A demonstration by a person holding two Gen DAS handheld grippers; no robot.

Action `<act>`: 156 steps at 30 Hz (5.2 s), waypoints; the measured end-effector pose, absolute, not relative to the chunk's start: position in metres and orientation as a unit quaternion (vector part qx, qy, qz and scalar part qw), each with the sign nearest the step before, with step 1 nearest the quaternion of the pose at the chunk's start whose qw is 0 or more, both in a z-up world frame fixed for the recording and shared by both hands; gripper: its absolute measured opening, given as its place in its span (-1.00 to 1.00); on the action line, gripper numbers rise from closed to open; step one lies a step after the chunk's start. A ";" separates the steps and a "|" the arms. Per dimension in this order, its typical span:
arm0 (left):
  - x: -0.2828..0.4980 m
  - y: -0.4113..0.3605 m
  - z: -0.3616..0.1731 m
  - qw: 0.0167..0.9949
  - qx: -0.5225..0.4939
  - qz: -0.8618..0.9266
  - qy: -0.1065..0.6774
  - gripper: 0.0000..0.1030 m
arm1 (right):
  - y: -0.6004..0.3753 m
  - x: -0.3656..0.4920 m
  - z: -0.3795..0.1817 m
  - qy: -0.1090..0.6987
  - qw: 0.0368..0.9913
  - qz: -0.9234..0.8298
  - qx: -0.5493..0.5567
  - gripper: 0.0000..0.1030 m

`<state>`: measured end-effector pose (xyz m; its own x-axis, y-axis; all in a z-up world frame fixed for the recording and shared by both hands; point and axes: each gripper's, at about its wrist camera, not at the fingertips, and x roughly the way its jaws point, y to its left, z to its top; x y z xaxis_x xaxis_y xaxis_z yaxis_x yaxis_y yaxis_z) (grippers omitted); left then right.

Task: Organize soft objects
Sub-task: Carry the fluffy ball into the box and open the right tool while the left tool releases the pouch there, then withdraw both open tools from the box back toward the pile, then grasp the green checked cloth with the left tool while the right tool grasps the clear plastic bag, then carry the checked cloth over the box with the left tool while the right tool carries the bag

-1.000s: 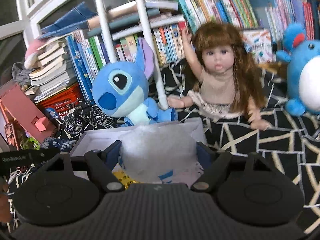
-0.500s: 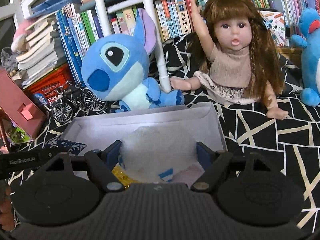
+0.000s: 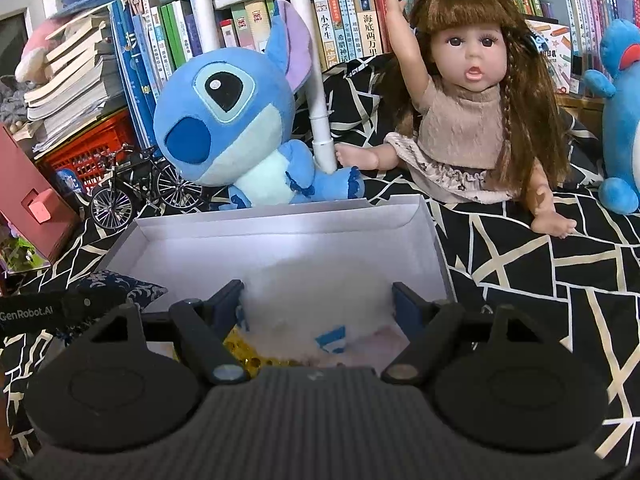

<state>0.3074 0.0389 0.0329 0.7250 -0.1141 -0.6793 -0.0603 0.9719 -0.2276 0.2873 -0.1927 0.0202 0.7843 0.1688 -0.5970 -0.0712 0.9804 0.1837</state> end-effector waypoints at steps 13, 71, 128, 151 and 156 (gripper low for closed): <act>0.297 0.035 0.036 0.923 -0.104 -0.025 0.369 0.37 | -0.198 0.277 0.025 0.312 0.942 0.082 0.092 0.77; 0.037 0.031 0.050 0.936 -0.116 -0.145 0.299 0.82 | -0.197 0.039 0.017 0.210 0.964 0.163 -0.002 1.00; 0.019 0.022 0.011 0.891 -0.168 -0.171 0.386 -0.42 | -0.170 0.011 -0.031 0.251 0.951 0.171 -0.053 0.98; 0.020 0.034 0.017 0.914 -0.133 -0.123 0.363 -0.44 | -0.157 0.007 -0.029 0.236 0.950 0.198 -0.052 -0.05; 0.019 0.034 0.017 0.915 -0.131 -0.119 0.363 -0.44 | -0.157 0.006 -0.029 0.234 0.950 0.201 -0.043 -0.12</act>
